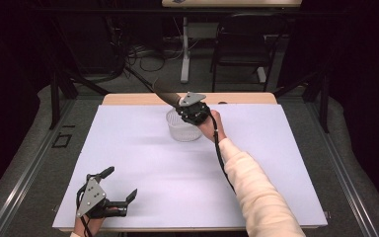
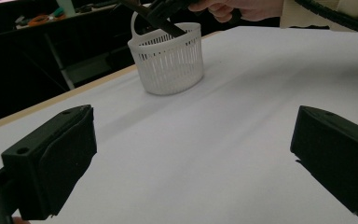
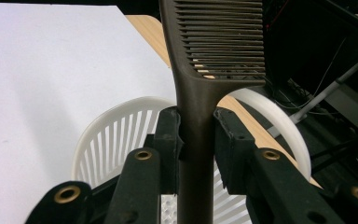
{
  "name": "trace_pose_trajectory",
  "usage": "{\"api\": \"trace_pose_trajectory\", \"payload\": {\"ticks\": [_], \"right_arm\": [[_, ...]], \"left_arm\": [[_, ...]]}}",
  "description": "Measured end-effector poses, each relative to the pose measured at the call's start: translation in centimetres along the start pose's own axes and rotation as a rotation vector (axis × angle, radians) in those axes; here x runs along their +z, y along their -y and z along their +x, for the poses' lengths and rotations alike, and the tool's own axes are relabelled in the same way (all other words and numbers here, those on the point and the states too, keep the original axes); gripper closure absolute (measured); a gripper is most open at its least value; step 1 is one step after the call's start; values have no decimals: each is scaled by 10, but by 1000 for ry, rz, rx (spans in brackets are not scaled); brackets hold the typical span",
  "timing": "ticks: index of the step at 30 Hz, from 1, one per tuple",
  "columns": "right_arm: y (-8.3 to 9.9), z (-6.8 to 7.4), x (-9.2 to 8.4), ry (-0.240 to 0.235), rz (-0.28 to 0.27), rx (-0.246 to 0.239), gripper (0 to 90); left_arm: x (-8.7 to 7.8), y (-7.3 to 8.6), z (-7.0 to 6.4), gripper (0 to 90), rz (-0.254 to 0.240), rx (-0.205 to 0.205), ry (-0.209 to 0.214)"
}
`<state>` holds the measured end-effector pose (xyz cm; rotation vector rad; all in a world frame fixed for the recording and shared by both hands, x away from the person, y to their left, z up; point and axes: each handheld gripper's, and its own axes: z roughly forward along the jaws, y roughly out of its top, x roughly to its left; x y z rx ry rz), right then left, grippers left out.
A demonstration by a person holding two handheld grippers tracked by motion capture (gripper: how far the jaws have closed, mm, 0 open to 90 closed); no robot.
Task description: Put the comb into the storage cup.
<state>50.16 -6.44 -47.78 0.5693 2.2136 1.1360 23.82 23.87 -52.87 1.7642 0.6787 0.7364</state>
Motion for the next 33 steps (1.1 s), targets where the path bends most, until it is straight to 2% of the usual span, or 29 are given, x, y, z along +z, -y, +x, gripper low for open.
{"api": "trace_pose_trajectory", "payload": {"ticks": [33], "right_arm": [[10, 3, 2, -26, 26, -3, 720]], "left_arm": [[0, 0, 0, 2, -1, 1, -3]]}}
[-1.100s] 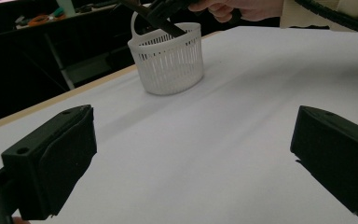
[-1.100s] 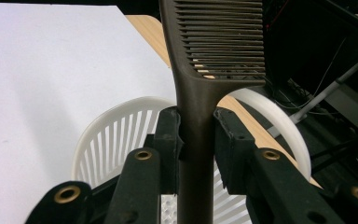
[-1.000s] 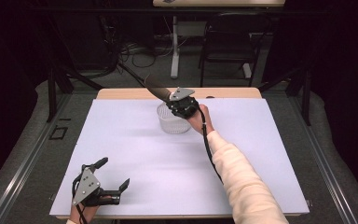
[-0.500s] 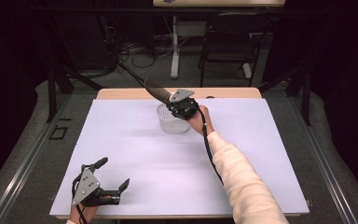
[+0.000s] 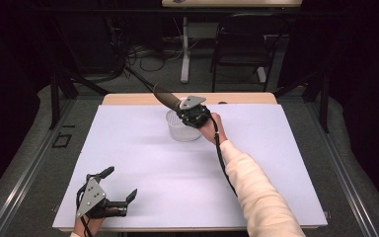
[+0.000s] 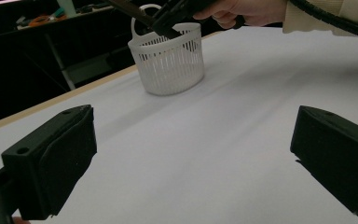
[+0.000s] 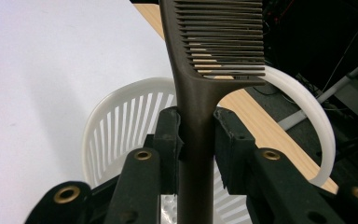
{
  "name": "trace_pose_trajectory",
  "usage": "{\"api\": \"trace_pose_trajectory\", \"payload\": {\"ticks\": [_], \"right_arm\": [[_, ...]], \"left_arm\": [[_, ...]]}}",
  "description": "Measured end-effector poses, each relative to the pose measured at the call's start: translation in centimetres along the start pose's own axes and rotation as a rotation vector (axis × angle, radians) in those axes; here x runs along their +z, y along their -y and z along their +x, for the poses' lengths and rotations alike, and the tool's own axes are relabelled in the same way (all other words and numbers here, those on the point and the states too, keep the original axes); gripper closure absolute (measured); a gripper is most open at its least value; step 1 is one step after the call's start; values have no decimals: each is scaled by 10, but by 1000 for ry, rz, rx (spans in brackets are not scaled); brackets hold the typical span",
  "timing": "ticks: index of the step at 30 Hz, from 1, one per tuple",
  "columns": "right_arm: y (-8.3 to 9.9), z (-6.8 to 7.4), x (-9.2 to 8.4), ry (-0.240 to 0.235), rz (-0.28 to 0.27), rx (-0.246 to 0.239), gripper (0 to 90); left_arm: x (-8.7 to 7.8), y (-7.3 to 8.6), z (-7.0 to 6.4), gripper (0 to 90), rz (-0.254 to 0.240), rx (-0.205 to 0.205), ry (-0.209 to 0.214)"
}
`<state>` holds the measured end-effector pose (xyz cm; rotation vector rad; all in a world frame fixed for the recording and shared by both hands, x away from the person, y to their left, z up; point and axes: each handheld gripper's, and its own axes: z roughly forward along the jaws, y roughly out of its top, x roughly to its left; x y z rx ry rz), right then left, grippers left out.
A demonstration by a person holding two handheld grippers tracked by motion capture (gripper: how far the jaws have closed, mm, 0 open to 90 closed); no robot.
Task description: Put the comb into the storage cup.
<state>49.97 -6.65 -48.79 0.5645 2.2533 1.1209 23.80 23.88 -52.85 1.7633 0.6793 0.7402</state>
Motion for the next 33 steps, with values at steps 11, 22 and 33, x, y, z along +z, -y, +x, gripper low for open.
{"api": "trace_pose_trajectory", "payload": {"ticks": [11, 22, 33], "right_arm": [[1, 2, 1, -13, 17, -17, 718], [3, 5, 3, -25, 44, -28, 716], [1, 5, -3, -33, 67, -16, 582]], "left_arm": [[0, 0, 0, 2, 0, 1, 0], [0, 0, 0, 2, 0, 0, 0], [0, 0, 0, 2, 1, 3, 1]]}}
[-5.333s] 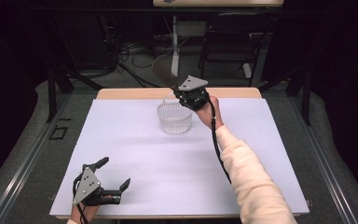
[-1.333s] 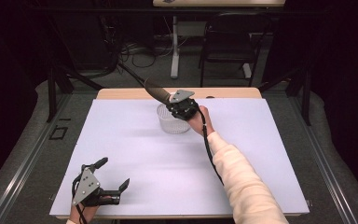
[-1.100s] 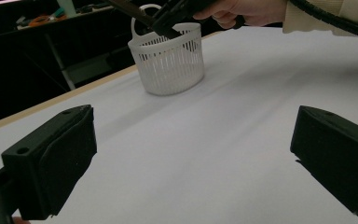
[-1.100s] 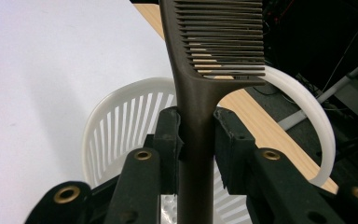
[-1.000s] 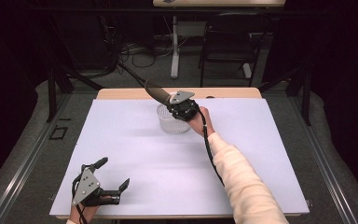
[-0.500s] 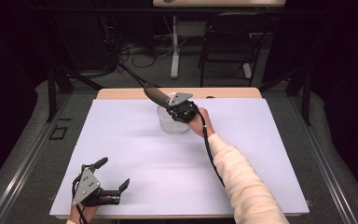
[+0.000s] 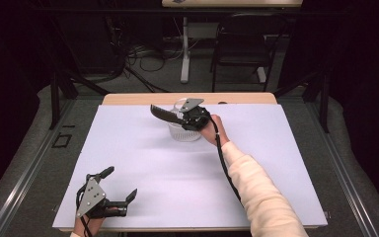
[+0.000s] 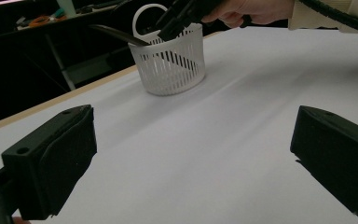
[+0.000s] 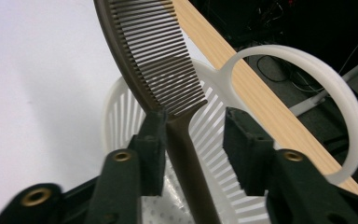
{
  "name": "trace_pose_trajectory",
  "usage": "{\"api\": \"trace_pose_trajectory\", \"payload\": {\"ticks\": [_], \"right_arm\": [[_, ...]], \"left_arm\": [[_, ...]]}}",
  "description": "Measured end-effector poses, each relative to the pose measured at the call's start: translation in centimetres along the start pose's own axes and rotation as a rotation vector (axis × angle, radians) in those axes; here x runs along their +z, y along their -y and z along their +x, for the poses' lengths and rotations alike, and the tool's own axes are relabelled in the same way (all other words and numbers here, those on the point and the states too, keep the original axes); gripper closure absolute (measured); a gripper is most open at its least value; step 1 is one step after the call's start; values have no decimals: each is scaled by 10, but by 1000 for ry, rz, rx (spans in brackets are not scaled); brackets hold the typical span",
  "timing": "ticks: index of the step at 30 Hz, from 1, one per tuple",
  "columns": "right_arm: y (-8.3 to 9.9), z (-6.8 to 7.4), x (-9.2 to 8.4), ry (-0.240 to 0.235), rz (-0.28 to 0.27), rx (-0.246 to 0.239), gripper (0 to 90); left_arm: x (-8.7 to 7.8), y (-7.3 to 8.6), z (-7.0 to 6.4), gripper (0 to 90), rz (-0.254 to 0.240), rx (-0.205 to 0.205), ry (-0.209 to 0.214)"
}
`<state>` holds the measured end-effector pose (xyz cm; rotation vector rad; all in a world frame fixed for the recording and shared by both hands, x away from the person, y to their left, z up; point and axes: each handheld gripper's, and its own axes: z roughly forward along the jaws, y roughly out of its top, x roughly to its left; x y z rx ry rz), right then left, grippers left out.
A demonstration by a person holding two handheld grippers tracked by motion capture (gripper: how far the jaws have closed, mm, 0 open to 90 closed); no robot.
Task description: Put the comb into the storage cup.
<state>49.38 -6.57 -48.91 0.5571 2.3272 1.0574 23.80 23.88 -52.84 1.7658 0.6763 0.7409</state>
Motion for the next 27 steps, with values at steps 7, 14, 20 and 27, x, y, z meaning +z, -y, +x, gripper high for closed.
{"api": "trace_pose_trajectory", "payload": {"ticks": [7, 14, 20, 27], "right_arm": [[-4, -4, -15, -14, 7, 45, 423], [-4, -7, -28, -44, 29, 85, 319], [-4, -8, -39, -75, 54, 92, 192], [-3, -6, -52, -96, 62, 101, 137]], "left_arm": [[0, 0, 0, 2, -1, -1, 0], [1, 0, -1, 2, -1, 1, -1], [1, 0, 0, 2, 2, 4, -1], [1, 0, -1, 2, 0, 5, 1]]}}
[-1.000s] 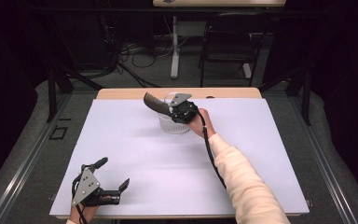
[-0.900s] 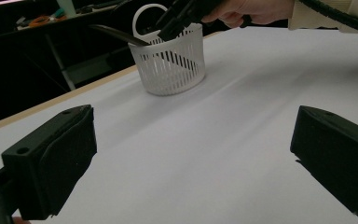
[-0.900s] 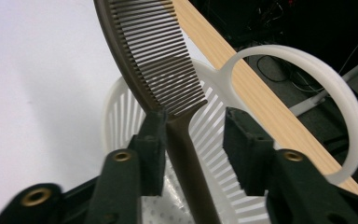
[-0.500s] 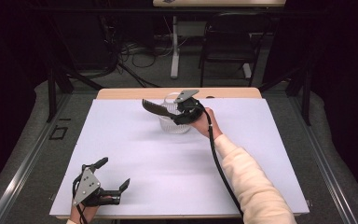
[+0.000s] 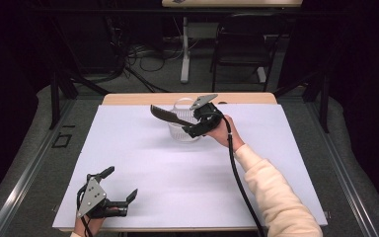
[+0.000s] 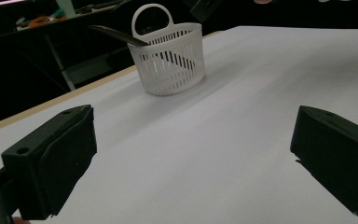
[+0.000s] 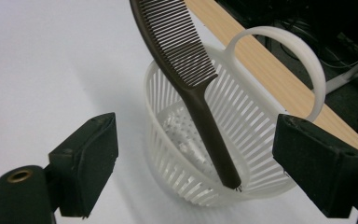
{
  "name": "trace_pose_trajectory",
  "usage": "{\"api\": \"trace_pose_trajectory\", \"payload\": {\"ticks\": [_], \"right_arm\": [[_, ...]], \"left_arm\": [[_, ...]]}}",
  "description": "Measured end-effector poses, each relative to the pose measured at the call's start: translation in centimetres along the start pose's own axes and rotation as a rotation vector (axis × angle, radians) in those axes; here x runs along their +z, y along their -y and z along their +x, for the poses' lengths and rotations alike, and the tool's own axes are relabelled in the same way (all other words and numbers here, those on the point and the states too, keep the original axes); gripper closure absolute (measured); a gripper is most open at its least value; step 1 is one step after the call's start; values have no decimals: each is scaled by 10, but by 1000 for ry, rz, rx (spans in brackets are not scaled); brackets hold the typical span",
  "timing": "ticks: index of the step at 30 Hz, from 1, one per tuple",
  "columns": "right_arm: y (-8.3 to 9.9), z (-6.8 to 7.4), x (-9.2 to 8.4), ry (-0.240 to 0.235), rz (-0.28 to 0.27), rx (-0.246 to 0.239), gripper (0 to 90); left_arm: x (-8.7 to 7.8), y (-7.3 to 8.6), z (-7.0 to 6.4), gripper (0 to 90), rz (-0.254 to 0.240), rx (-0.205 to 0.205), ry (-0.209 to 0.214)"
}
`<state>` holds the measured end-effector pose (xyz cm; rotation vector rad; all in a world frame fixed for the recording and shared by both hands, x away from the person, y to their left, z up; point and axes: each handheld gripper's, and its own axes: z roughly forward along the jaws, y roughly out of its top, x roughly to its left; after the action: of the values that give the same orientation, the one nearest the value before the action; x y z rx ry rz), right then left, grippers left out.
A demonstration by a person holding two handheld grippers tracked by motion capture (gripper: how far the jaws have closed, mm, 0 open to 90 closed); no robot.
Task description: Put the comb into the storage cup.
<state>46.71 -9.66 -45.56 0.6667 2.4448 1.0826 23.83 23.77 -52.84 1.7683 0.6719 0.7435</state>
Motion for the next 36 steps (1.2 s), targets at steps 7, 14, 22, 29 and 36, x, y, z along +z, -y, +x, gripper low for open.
{"api": "trace_pose_trajectory", "payload": {"ticks": [7, 14, 22, 29, 36], "right_arm": [[5, 2, -10, -13, 24, -10, 89], [10, 3, -17, -33, 42, -2, 53], [20, 7, -26, -36, 62, 0, 0], [31, 5, -38, -58, 58, 33, 0], [42, 5, -49, -61, 64, 46, 0]], "left_arm": [[0, 0, 0, 2, 0, -3, -2], [-1, 1, 0, 2, 2, -3, -6], [0, 0, 0, 2, 2, 0, -3], [1, 0, -1, 2, 4, -2, -1], [1, 0, -1, 2, 1, 0, 0]]}}
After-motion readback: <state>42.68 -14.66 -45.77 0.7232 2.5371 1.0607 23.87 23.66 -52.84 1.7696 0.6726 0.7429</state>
